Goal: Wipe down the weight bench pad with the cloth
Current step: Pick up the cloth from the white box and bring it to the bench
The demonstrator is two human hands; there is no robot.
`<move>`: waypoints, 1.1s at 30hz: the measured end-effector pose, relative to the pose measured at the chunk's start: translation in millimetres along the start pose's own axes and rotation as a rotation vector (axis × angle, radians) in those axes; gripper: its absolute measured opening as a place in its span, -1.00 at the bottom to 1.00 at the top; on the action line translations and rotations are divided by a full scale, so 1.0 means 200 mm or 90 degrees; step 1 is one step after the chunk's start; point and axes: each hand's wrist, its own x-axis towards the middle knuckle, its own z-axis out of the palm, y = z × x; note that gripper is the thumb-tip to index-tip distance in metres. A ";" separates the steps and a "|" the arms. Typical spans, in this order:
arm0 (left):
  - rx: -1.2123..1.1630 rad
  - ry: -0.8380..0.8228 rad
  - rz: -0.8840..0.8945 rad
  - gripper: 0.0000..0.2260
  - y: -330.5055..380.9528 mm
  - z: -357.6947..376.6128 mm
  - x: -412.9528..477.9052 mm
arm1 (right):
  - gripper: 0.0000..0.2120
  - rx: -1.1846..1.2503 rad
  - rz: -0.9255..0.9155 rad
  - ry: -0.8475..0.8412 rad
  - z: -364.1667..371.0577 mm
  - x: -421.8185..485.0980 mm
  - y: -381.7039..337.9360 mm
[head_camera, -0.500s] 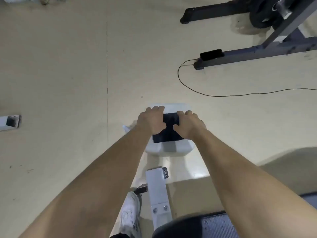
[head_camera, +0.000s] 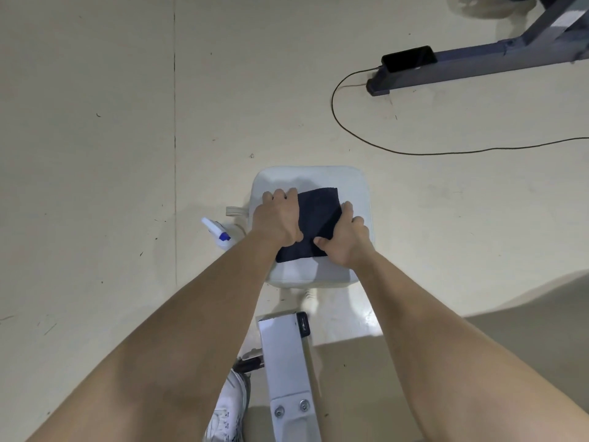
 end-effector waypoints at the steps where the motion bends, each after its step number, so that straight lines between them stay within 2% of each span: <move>1: -0.029 0.004 -0.004 -0.41 0.01 -0.01 -0.01 | -0.31 0.042 0.015 -0.007 -0.01 0.00 -0.01; 5: -0.195 0.045 -0.005 -0.68 0.05 -0.14 -0.08 | -0.82 0.202 0.012 -0.054 -0.10 -0.06 -0.08; 8: -0.260 0.083 0.016 -0.76 0.10 -0.32 -0.19 | -0.81 0.273 0.007 -0.050 -0.23 -0.14 -0.15; 10: -0.281 0.092 0.027 -0.81 0.14 -0.40 -0.23 | -0.76 0.250 0.015 -0.017 -0.29 -0.18 -0.19; 13: -0.299 0.086 0.065 -0.85 0.22 -0.57 -0.32 | -0.35 0.268 -0.016 0.074 -0.46 -0.30 -0.25; 15: -0.287 0.067 0.094 -0.88 0.30 -0.70 -0.38 | -0.23 0.217 -0.072 0.105 -0.59 -0.39 -0.27; 16: -0.282 0.053 0.105 -0.89 0.34 -0.76 -0.41 | -0.28 0.158 -0.093 0.097 -0.64 -0.43 -0.27; 18: -0.278 0.027 0.126 -0.81 0.43 -0.86 -0.48 | -0.57 0.045 -0.120 0.079 -0.75 -0.52 -0.26; 19: -0.273 0.018 0.133 -0.79 0.48 -0.91 -0.53 | -0.72 0.007 -0.133 0.083 -0.81 -0.57 -0.26; 21: -0.270 0.014 0.134 -0.80 0.56 -0.97 -0.62 | -0.88 -0.011 -0.153 0.078 -0.91 -0.67 -0.23; 24: -0.260 0.010 0.119 -0.76 0.69 -1.01 -0.78 | -0.90 0.015 -0.158 -0.006 -1.07 -0.85 -0.15; 28: -0.135 0.002 0.104 -0.85 0.84 -0.96 -1.04 | -0.92 0.030 -0.200 -0.017 -1.22 -1.12 0.04; 30: -0.135 0.029 0.063 -0.90 0.91 -0.90 -1.16 | -0.92 0.045 -0.214 -0.030 -1.25 -1.25 0.14; 33: -0.144 0.059 0.030 -0.93 1.05 -0.81 -1.37 | -0.81 0.041 -0.218 -0.039 -1.27 -1.44 0.27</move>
